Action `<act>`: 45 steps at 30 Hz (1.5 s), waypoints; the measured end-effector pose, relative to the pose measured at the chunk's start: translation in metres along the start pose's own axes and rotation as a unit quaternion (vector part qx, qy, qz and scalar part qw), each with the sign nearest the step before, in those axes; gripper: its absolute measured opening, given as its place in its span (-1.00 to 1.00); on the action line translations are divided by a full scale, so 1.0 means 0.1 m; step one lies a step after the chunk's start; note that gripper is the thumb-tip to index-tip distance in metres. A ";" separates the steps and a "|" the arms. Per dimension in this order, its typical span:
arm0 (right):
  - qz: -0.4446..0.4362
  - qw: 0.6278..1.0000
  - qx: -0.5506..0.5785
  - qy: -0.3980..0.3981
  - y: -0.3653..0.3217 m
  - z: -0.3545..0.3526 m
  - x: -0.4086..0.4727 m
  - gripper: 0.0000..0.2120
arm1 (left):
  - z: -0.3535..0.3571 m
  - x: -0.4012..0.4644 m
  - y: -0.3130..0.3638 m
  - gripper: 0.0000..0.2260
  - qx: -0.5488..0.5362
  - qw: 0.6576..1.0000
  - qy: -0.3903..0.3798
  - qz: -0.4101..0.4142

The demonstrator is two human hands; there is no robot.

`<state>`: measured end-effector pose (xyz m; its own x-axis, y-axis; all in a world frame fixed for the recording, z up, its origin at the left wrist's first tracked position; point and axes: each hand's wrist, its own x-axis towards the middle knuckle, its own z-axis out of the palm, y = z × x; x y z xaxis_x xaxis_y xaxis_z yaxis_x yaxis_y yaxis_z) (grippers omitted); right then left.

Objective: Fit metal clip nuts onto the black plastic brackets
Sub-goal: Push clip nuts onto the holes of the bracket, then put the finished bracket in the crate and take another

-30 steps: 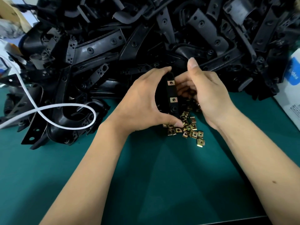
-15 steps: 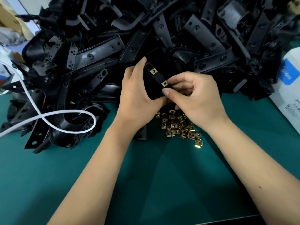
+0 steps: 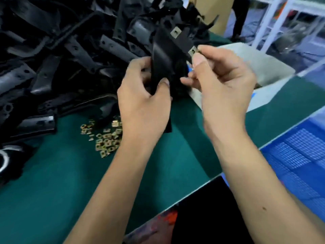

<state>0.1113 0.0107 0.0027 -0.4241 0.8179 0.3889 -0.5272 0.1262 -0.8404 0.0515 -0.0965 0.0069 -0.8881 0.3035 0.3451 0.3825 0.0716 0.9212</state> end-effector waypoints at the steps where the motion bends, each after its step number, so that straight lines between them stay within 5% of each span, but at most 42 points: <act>1: -0.008 0.999 0.003 0.031 -0.09 -0.21 0.06 -0.92 | 0.20 -0.03 0.10 -0.72 0.001 0.999 -0.031 0.019; 8: 0.037 0.954 0.041 0.293 -0.28 -2.36 0.06 -0.97 | 1.87 -0.93 0.53 -0.74 0.072 0.933 -0.317 0.151; 14: 0.325 0.852 -0.042 0.407 0.43 -3.89 -0.66 -0.93 | 2.80 -1.88 -0.38 -0.65 0.259 0.777 -0.569 0.068; 18: 0.394 0.787 0.011 0.475 0.96 -4.24 -0.98 -0.95 | 2.77 -2.16 -1.02 -0.57 0.361 0.679 -0.639 0.028; 21: 0.424 0.756 0.041 0.497 1.26 -4.25 -1.10 -0.96 | 2.74 -2.16 -1.22 -0.60 0.387 0.654 -0.649 0.030; 25: 0.479 0.748 -0.055 0.457 1.40 -4.17 -1.15 -0.87 | 2.79 -2.11 -1.26 -0.65 0.366 0.676 -0.638 0.030; 29: 0.401 0.811 -0.134 0.404 1.21 -3.87 -0.91 -0.91 | 2.76 -1.95 -0.99 -0.76 0.283 0.759 -0.582 0.072; 33: 0.179 0.879 -0.361 0.253 0.66 -3.26 -0.41 -0.83 | 2.58 -1.68 -0.45 -0.87 0.155 0.861 -0.458 0.158; 36: 0.020 0.923 -0.351 0.155 0.13 -2.62 -0.15 -0.79 | 2.28 -1.46 -0.01 -0.87 0.066 0.919 -0.330 0.207; 41: -0.128 0.947 -0.285 0.071 -0.42 -1.69 0.01 -0.75 | 1.38 -0.92 0.42 -0.89 -0.033 0.918 -0.240 0.312; 45: -0.087 0.959 -0.253 -0.097 -0.24 -0.84 0.07 -0.72 | 0.64 -0.42 0.19 -0.91 0.040 0.936 -0.169 0.308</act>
<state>0.1827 0.0608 -0.0063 -0.5164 0.6468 0.5612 -0.1977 0.5476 -0.8131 0.1127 -0.0477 -0.0015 -0.3680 0.5920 0.7170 0.8245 -0.1487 0.5460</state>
